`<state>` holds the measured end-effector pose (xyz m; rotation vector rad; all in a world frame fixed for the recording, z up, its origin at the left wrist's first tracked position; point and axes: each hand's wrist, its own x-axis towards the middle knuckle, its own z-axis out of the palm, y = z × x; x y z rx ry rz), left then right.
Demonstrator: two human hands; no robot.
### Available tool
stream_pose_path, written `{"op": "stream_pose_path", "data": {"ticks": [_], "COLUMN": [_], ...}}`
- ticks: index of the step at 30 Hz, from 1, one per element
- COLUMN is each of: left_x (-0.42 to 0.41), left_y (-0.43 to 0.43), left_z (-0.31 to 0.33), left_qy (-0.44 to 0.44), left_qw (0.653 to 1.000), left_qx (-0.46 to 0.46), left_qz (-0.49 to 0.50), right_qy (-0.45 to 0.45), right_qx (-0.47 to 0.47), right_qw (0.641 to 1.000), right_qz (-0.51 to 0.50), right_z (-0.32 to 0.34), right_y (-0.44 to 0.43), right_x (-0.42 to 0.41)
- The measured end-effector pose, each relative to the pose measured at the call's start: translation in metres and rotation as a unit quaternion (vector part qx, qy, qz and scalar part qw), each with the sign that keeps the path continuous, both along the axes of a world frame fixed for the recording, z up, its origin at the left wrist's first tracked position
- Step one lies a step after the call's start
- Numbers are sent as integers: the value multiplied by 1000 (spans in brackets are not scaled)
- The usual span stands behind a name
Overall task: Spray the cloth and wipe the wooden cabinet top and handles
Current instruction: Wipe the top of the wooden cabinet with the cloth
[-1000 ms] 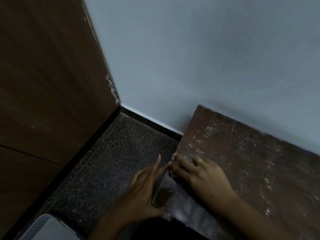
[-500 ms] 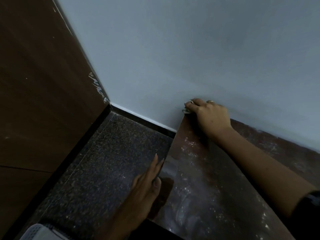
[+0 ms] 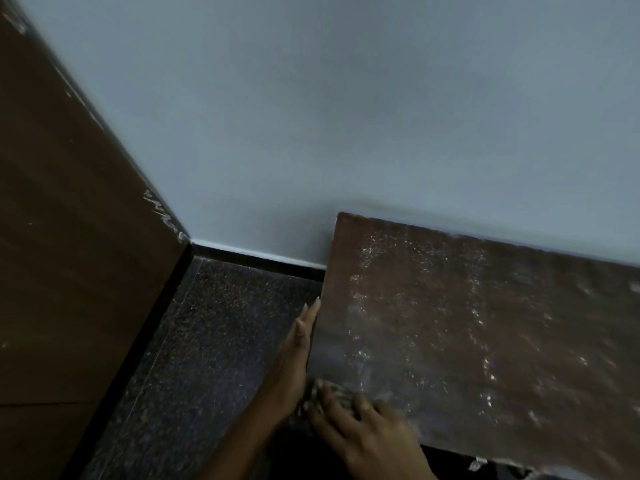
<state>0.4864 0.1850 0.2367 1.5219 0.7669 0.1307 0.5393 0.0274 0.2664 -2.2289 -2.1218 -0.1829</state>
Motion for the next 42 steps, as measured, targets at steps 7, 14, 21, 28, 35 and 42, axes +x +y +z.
{"op": "stream_pose_path", "data": {"ticks": [7,14,21,28,35,42], "left_x": [19,44,44,43,37,40], "left_y": [-7,-23,-26,-24,-18,-29], "left_z": [13,6,-8,-6,2,6], "left_qy": [-91,-60,-5,-41,-82,-45], "left_qw": [988,992,972,983,990,990], "left_qx": [-111,34,228,159,24,114], "left_qz": [50,106,50,86,113,63], "right_qy": [-15,8,-19,29,22,9], "right_qx": [-36,-134,-81,-81,-80,-44], "right_qw": [999,981,970,962,974,991], "right_qz": [-29,-140,-230,-259,-210,-126], "right_z": [11,16,17,11,5,0], "right_y": [-1,95,174,135,40,-38], "right_x": [28,113,192,148,41,-8]}}
